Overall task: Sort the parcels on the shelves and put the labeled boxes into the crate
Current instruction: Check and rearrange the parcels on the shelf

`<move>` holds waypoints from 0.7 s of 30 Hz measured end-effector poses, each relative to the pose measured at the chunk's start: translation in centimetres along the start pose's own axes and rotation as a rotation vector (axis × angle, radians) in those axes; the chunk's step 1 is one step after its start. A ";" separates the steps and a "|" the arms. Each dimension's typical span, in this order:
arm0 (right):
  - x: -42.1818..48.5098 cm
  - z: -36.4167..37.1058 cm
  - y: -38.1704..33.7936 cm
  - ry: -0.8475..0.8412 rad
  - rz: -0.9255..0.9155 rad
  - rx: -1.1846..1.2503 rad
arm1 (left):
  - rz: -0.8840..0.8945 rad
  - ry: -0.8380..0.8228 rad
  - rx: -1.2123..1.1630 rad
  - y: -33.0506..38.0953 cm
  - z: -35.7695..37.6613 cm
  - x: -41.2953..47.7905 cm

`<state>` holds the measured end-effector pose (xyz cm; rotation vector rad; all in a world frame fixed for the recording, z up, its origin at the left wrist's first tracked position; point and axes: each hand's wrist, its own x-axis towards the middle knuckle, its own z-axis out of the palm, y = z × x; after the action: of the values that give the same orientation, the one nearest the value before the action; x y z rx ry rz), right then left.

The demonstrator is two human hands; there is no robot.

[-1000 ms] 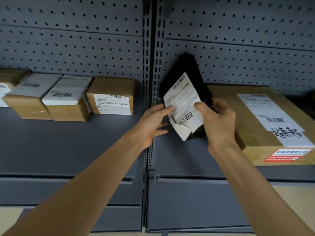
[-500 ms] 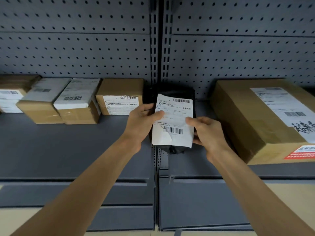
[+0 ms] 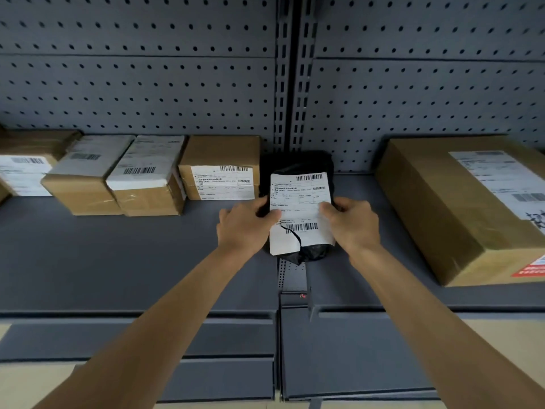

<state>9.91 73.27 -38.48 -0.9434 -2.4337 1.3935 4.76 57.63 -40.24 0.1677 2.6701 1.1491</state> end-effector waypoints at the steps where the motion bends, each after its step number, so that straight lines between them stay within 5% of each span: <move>1: -0.1 -0.2 -0.2 -0.021 -0.011 -0.001 | -0.017 0.036 0.014 0.0 0.1 0.0; 4: -0.6 -1.4 -0.5 -0.040 -0.081 0.005 | -0.010 0.209 -0.042 0.7 0.2 -0.6; 8: -0.6 -5.3 -1.3 0.152 -0.221 -0.096 | 0.157 0.411 -0.289 4.4 0.8 -2.0; 13: 0.7 -12.6 0.0 0.334 -0.307 -0.306 | 0.173 0.065 -0.467 11.2 4.9 -3.7; 16: 1.4 -16.6 2.0 0.356 -0.196 -0.400 | 0.082 -0.177 -0.532 13.6 8.0 -4.7; 21: 2.5 -22.7 6.9 0.414 -0.067 -0.409 | -0.143 -0.346 -0.613 16.0 11.1 -5.2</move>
<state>21.11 93.33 -32.20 -1.0892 -2.4257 0.6017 12.83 75.40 -35.15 0.0573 1.9055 1.6474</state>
